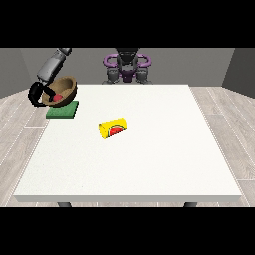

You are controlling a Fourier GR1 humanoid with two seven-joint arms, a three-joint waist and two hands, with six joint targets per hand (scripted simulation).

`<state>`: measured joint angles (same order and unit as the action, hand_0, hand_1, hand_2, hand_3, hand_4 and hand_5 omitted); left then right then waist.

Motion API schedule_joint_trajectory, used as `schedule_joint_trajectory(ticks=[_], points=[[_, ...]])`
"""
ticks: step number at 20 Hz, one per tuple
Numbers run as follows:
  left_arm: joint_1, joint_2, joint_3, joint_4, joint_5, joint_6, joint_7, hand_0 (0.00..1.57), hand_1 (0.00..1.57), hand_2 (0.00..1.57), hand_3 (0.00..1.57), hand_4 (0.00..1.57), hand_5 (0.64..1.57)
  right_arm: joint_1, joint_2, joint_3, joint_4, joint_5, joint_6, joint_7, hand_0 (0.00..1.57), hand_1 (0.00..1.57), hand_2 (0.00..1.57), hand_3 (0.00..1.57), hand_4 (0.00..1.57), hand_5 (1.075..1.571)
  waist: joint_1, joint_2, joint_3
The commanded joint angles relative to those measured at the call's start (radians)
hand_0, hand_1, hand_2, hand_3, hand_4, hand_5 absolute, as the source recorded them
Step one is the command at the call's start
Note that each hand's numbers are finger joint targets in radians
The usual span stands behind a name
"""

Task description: Pick the cup and pour the ball into the bowl, then pick the bowl and place it on the pad

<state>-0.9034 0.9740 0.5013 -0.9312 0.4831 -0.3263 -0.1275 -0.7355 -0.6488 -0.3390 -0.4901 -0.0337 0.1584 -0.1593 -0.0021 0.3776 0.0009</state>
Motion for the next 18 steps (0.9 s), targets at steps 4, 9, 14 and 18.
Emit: schedule_joint_trajectory(ticks=[4, 9, 14, 18], points=[[-0.003, 0.053, 0.044, -0.042, 0.054, -0.022, 0.032, 0.0, 0.0, 0.0, 0.0, 0.0, 1.518, 0.016, -0.138, -0.112, 0.09, -0.052, -0.059, -0.006, 1.53, 1.53, 1.52, 1.28, 0.0, 1.567, 0.016, 0.07, 0.0015], [0.012, 0.026, 0.031, -0.109, 0.053, 0.027, 0.034, 0.0, 0.0, 0.0, 0.0, 0.0, 1.519, -0.039, -0.117, -0.125, 0.117, -0.075, -0.057, 0.019, 0.73, 0.73, 0.65, 1.04, 0.0, 1.539, 0.029, 0.07, 0.001], [-0.002, 0.044, 0.033, -0.117, 0.084, 0.024, 0.074, 0.0, 0.0, 0.0, 0.0, 0.0, 1.515, -0.057, -0.111, -0.112, 0.117, -0.067, -0.053, 0.005, 0.48, 0.48, 0.54, 0.69, 0.0, 1.513, 0.014, 0.076, 0.0009], [0.035, 0.057, 0.032, -0.057, 0.066, -0.021, 0.037, 0.0, 0.0, 0.0, 0.0, 0.0, 1.515, -0.095, -0.209, -0.142, 0.107, -0.109, 0.043, 0.112, 0.2, 0.2, 0.3, 0.45, 0.0, 1.476, 0.009, 0.029, -0.0002]])
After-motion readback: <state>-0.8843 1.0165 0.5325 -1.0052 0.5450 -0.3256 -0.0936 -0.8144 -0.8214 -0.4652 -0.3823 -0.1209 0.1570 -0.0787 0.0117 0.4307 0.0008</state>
